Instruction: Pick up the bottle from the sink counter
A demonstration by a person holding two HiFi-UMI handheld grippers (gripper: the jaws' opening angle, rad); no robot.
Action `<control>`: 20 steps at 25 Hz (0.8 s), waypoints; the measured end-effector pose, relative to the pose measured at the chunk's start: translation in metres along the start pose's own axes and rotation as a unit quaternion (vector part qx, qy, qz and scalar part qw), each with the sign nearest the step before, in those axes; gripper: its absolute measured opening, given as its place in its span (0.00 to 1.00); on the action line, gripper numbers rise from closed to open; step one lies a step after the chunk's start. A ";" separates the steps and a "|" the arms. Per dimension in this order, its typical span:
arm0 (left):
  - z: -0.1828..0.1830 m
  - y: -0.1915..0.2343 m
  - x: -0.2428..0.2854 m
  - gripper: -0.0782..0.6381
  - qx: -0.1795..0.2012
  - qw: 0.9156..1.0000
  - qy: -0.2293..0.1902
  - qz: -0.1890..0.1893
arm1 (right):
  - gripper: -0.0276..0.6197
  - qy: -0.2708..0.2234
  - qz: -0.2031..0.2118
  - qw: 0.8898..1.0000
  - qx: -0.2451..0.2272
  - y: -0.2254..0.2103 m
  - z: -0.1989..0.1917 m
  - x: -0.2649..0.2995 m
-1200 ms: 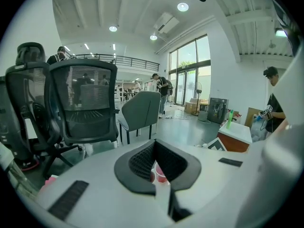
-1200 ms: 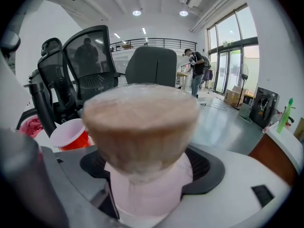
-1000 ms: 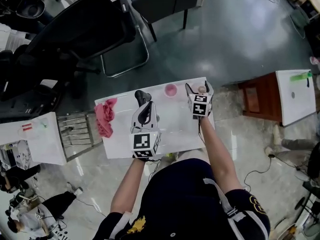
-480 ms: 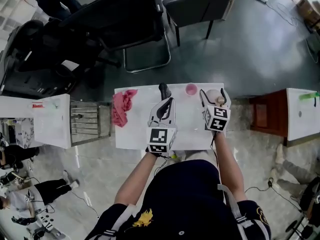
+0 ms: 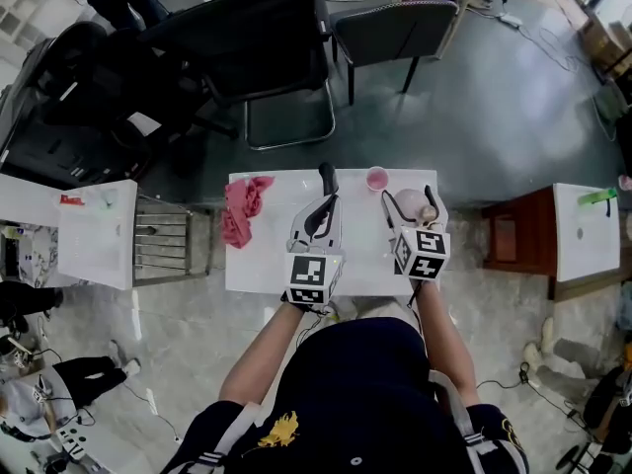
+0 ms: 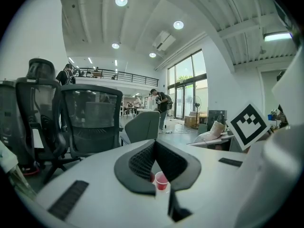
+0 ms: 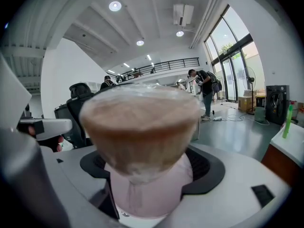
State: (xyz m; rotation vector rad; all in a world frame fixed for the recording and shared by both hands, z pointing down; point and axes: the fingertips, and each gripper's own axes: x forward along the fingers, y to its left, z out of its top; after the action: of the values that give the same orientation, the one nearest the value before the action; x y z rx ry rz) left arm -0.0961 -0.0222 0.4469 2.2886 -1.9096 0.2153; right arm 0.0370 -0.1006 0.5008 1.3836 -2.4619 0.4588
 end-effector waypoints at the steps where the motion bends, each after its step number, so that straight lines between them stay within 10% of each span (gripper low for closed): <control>1: 0.003 -0.001 -0.005 0.13 0.001 1.000 -0.004 0.000 | 0.72 -0.004 0.006 1.000 0.001 0.006 0.004 -0.006; 20: 0.052 0.025 -0.089 0.13 0.054 0.996 -0.065 0.027 | 0.72 -0.059 0.088 0.994 -0.037 0.126 0.051 -0.077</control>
State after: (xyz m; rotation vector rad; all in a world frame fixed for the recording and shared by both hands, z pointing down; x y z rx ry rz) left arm -0.1357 0.0484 0.3778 2.3764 -2.0737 0.1848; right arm -0.0375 0.0003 0.4075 1.2042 -2.6807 0.3278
